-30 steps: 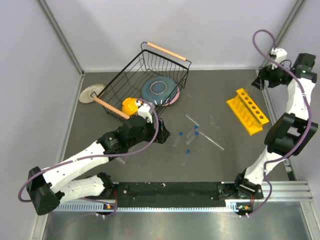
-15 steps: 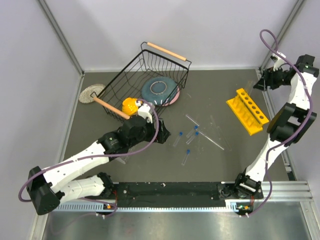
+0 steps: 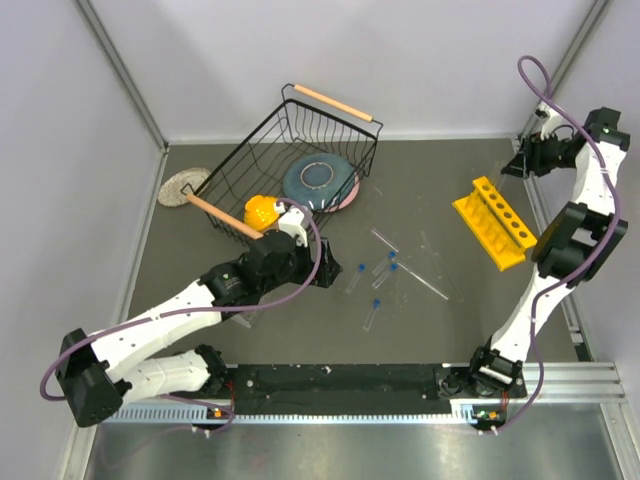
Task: Organize the chemistry lab equipment
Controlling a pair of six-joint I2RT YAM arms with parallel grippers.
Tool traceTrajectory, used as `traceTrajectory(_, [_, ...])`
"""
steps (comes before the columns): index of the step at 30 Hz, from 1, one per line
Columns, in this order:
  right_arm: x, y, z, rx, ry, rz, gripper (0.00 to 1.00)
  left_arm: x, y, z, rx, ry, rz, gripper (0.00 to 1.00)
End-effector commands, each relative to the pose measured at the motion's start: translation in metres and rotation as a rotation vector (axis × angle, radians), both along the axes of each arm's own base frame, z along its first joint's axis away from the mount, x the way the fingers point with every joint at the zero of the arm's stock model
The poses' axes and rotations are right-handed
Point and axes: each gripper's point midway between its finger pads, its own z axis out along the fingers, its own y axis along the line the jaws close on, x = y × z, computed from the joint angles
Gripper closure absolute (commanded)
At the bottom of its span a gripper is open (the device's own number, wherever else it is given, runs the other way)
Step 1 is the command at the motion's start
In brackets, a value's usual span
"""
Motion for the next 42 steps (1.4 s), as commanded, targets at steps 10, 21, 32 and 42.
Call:
traceTrajectory(10, [0.020,0.012,0.011,0.034,-0.062,0.043,0.53,0.007,-0.007,0.022,-0.044,-0.039,-0.002,0.11])
traceTrajectory(21, [0.018,0.016,0.013,0.043,-0.081,0.065,0.75,0.007,-0.010,0.025,-0.045,-0.039,-0.013,0.12])
traceTrajectory(32, [0.003,0.021,0.028,-0.007,-0.148,0.098,0.81,0.007,-0.011,0.024,-0.048,-0.036,-0.019,0.12])
traceTrajectory(42, [-0.010,0.025,0.032,-0.038,-0.200,0.108,0.81,0.005,-0.009,0.022,-0.054,-0.032,-0.015,0.12])
